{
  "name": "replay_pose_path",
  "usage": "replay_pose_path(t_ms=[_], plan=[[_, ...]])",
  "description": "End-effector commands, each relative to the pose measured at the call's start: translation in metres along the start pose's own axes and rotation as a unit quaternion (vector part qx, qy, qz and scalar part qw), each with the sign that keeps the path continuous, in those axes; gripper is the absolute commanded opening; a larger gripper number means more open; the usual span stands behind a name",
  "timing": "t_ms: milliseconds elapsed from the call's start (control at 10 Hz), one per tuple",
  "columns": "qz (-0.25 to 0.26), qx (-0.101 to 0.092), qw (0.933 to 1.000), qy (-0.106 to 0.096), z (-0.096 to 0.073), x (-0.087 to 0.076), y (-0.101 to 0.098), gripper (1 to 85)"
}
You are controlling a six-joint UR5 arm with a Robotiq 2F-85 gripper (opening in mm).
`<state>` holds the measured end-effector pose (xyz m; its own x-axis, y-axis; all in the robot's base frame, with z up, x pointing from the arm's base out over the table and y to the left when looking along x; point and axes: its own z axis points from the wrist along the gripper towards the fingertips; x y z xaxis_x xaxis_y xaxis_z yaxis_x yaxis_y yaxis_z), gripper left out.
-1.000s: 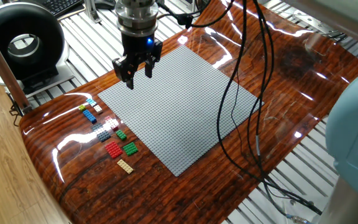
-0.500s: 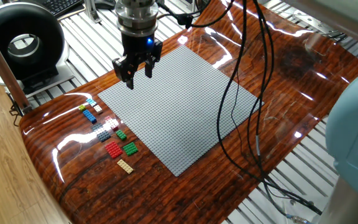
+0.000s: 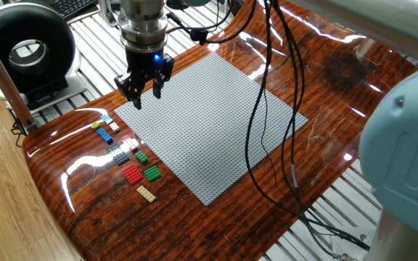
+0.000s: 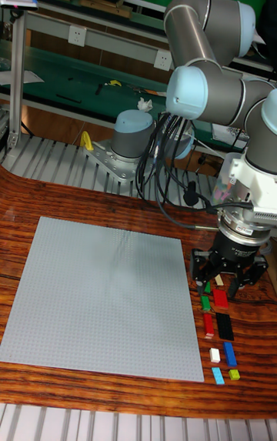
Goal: Build with small Lego blocks
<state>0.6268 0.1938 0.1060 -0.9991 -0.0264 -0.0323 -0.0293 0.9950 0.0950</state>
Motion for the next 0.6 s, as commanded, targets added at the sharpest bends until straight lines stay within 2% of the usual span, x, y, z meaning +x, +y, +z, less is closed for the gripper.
replay_pose_path(t_ms=[0, 100, 300, 500], plan=[[-0.017, -0.010, 0.9998, 0.000, 0.000, -0.002, 0.005, 59.0], [-0.009, -0.009, 0.9999, -0.005, 0.000, -0.005, 0.005, 59.3], [0.016, -0.018, 0.9997, -0.010, 0.006, -0.011, 0.035, 59.3], [0.044, -0.013, 0.9986, -0.027, 0.016, -0.015, 0.055, 58.7]])
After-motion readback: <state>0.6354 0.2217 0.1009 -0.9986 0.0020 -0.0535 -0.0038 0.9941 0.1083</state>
